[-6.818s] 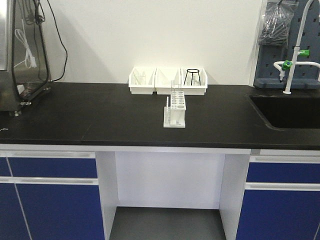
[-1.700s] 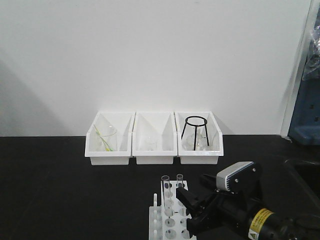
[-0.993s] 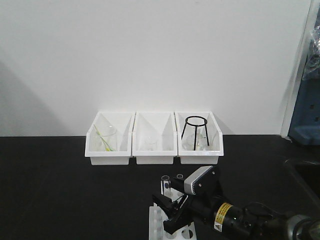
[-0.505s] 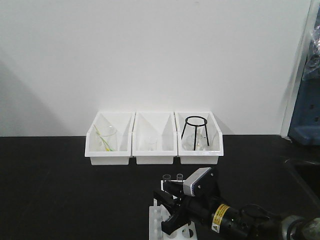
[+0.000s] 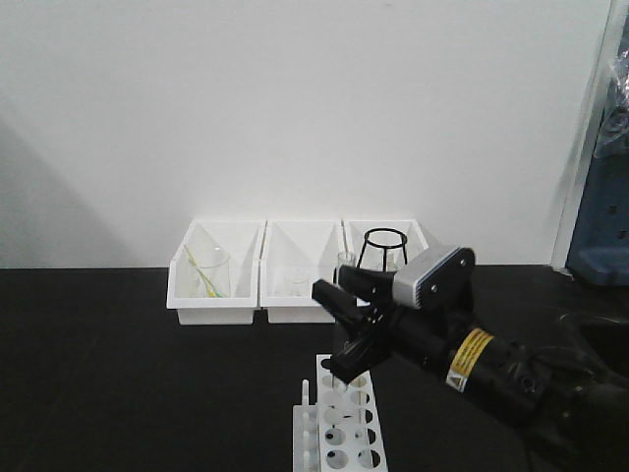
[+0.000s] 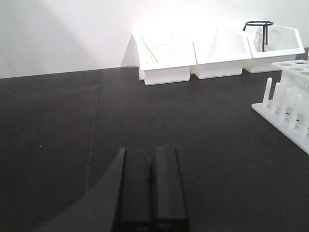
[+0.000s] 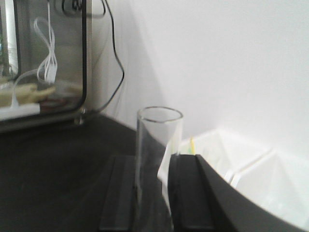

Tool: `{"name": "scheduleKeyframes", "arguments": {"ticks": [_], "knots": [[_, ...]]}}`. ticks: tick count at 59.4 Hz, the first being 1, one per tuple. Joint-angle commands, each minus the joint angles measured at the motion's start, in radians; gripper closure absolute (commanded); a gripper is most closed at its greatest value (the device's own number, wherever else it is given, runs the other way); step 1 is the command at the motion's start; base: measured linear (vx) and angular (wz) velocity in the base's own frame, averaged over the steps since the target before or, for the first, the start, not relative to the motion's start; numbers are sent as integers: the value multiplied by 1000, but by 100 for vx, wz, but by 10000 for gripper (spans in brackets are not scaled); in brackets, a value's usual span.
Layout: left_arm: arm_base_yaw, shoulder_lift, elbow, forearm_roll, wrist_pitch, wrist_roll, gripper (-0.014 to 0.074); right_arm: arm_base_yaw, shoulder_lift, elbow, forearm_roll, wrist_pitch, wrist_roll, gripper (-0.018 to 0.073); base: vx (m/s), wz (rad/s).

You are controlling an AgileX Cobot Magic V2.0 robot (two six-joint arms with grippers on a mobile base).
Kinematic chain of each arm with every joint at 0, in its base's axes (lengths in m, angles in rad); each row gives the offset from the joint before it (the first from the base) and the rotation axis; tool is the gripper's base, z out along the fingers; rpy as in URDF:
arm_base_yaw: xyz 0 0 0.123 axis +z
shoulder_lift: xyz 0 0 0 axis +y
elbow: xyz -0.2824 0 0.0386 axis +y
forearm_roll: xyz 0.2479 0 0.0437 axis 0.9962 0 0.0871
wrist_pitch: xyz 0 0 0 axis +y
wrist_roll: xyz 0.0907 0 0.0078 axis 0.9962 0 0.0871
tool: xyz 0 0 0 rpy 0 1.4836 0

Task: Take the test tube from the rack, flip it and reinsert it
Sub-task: 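Lift the test tube out of the rack with the right gripper, then rotate the right wrist to flip the held test tube over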

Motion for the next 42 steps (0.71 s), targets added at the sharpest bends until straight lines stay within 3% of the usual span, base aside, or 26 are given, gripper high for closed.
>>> {"name": "scheduleKeyframes", "arguments": {"ticks": [1,6,11,16,22,31,38,42], "knots": [[0,-7,-4,-5,-82,-9,602,-1,-126,-31,27,-1,20,573,0,0],[0,-7,-4,-5,-82,-9,602,-1,-197,-31,16,90,19,573,0,0],[0,-7,-4,-5,-82,-9,602,-1,-257,-31,-47,215,-46,571,0,0],[0,-7,-4,-5,-82,-9,602,-1,-309,-31,-181,348,-199,570,0,0],[0,-7,-4,-5,-82,-9,602,-1,-351,-31,-414,468,-409,570,0,0],[0,-7,-4,-5,-82,-9,602,-1,-368,-31,-649,571,-595,570,0,0],[0,-7,-4,-5,-82,-9,602,-1,-368,-31,-653,604,-598,570,0,0],[0,-7,-4,-5,-82,-9,602,-1,-368,-31,-600,607,-581,570,0,0]]}}
